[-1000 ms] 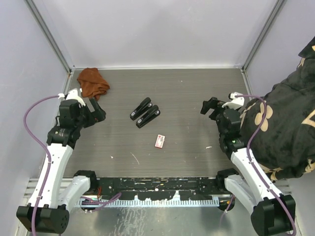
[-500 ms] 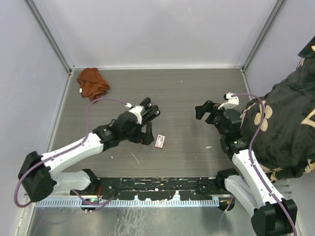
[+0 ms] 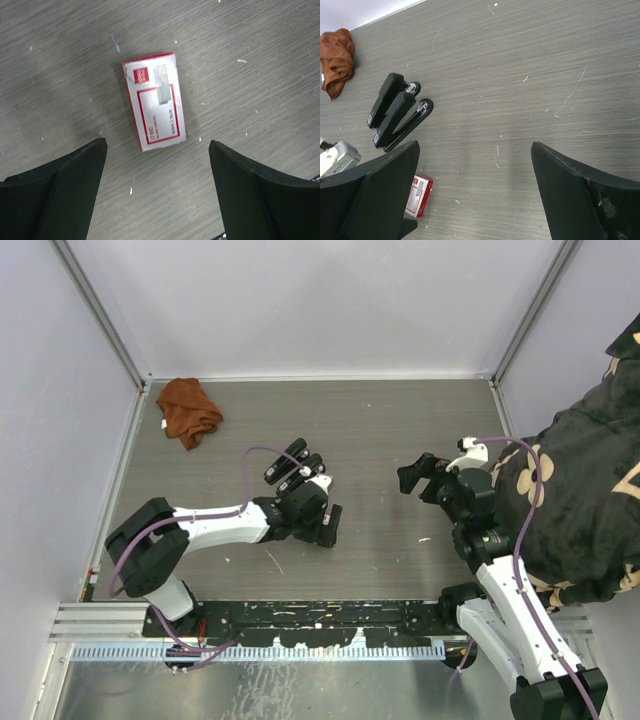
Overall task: Load the staples into the stapler
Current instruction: Move the staple box to the center of the board.
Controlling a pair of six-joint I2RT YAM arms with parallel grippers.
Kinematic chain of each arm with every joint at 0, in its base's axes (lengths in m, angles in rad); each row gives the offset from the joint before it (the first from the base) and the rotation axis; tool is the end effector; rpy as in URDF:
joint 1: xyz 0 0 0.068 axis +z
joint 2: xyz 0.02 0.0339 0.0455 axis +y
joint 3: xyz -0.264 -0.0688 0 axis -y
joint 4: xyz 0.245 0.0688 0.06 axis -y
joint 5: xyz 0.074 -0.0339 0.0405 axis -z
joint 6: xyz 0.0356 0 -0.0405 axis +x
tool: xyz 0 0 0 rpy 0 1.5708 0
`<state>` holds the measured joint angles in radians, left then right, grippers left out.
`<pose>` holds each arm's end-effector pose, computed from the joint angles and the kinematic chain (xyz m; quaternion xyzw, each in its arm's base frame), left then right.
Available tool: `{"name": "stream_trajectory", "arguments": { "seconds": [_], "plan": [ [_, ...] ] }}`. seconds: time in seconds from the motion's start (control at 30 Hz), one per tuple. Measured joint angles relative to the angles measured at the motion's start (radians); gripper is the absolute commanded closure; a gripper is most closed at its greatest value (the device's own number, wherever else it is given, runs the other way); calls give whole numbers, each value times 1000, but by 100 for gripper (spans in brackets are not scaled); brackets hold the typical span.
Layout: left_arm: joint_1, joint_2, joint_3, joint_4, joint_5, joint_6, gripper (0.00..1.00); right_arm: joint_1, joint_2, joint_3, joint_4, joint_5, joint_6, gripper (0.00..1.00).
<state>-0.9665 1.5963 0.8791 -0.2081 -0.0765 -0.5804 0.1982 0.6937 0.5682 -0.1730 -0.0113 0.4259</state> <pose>0.1822 -0.2591 0.1741 0.1699 0.9324 -0.1955 0.2521 0.1689 0.0343 0.2789 0.0880 0.7996 0.1867 0.5640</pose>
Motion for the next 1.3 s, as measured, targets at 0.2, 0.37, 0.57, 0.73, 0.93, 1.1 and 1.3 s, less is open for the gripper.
{"name": "stream_trajectory", "arguments": {
  "seconds": [0.2,0.37,0.57,0.73,0.93,1.1,1.3],
  "plan": [
    [-22,66,60,18,-50,47,28,0,-42,0,-52,-3,-5,1],
    [-27,111,90,25,-79,77,43,0,-47,1,-82,2,-8,1],
    [-30,136,98,24,-101,105,59,0,-40,2,-105,-4,-8,1],
    [-34,134,90,48,-89,153,67,0,-9,4,-122,-57,-2,13],
    [-47,28,-43,114,18,296,68,0,110,3,-127,-246,40,31],
    [-81,-54,-112,114,84,413,69,0,192,-39,-127,-376,79,38],
    [-107,-67,-120,126,139,483,69,0,192,-136,-102,-476,138,45]
  ]
}}
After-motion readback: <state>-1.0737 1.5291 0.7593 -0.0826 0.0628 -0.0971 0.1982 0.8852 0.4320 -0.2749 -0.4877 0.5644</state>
